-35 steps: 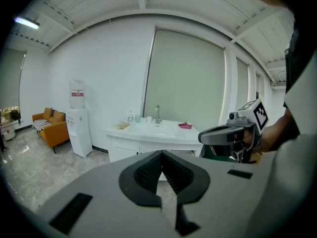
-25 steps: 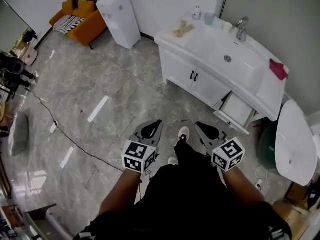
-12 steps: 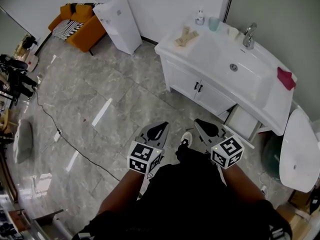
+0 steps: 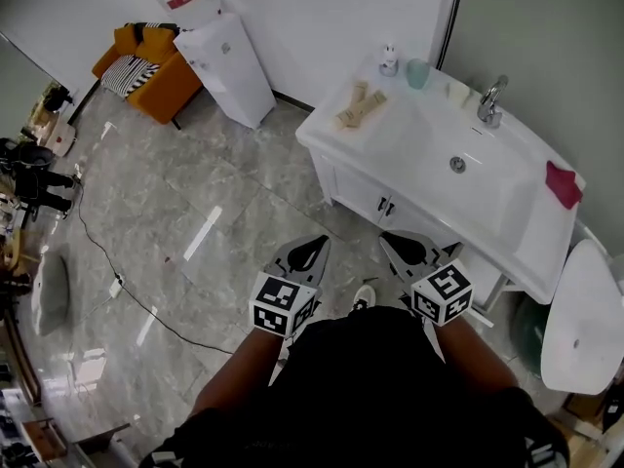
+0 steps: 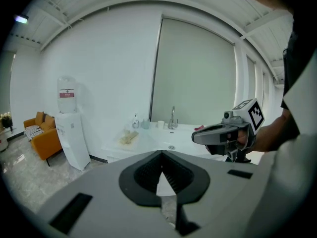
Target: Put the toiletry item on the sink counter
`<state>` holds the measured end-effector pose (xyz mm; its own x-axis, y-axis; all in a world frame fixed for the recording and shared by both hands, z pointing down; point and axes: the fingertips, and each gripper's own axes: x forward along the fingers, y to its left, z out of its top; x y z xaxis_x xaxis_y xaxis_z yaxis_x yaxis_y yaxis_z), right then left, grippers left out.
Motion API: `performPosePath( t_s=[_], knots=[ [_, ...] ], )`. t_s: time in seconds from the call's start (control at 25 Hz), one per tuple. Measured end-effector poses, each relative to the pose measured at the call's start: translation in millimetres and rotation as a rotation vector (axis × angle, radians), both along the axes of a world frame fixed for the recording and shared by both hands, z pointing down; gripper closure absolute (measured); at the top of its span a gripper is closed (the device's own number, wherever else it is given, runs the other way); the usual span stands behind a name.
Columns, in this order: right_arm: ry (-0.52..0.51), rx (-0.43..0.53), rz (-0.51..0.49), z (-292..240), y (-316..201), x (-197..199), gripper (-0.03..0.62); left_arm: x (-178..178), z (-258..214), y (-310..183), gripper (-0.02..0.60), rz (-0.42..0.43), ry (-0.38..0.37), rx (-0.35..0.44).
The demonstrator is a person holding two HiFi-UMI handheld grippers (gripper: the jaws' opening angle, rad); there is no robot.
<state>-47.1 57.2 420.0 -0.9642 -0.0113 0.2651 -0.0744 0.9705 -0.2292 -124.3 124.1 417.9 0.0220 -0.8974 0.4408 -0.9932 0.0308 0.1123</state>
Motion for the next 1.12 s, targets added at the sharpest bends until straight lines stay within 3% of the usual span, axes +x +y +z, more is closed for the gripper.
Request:
performPosePath(
  t_s=[0.32,0.8,1.12],
  knots=[
    [-0.008,-0.01,0.032,7,-58,-14,0.589,-20,1,-64,0.578,0.025,-0.019,-0.006],
    [0.023,-0.032,0.17,27,-110,-6,0.589,-45,15,-129,0.578,0.115,-0.013,-0.029],
    [0.052,-0.019,0.251,32,-145,-53,0.589,-91,27,-174,0.578,0.216,0.003,-0.042]
  ],
)
